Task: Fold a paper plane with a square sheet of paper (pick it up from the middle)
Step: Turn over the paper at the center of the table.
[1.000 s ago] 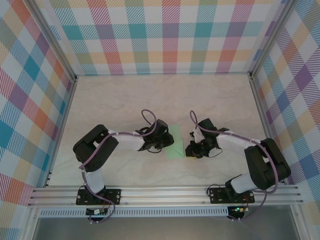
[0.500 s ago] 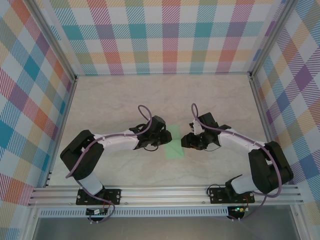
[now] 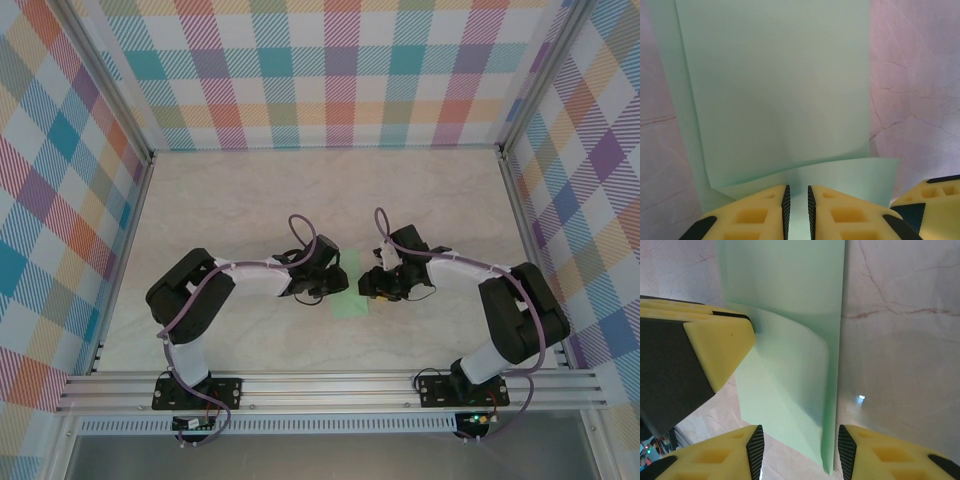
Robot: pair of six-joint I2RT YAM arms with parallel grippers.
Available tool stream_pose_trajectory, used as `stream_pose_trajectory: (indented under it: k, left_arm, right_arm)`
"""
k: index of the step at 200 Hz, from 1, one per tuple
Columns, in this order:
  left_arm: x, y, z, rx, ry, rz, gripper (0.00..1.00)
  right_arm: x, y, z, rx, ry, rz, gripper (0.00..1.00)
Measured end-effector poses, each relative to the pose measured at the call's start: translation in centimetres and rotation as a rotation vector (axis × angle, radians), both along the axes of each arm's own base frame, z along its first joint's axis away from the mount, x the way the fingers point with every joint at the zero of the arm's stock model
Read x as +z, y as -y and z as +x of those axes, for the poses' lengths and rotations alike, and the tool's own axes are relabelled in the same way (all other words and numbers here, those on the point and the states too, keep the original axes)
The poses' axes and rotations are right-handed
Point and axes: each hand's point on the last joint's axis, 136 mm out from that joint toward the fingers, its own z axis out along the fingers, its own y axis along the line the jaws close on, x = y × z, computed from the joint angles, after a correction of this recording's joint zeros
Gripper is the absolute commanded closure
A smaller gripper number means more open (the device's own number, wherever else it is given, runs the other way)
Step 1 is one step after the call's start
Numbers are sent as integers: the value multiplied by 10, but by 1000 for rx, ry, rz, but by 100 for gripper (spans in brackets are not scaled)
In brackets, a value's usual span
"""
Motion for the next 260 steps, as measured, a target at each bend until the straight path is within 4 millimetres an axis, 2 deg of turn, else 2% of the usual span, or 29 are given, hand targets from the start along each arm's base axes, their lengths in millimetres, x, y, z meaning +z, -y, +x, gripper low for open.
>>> stream_pose_trajectory:
  k: [92, 181, 260]
  left_arm:
    - [-1, 0, 0, 10, -8, -1, 81]
    - [-1, -1, 0, 19, -9, -1, 80]
    - [20, -7, 2, 51, 42, -31, 79]
  right_arm:
    - [-12, -6, 3, 4, -38, 18, 61]
    - [-3, -16, 10, -9, -33, 89, 64]
    - [3, -21, 13, -24, -39, 128, 94]
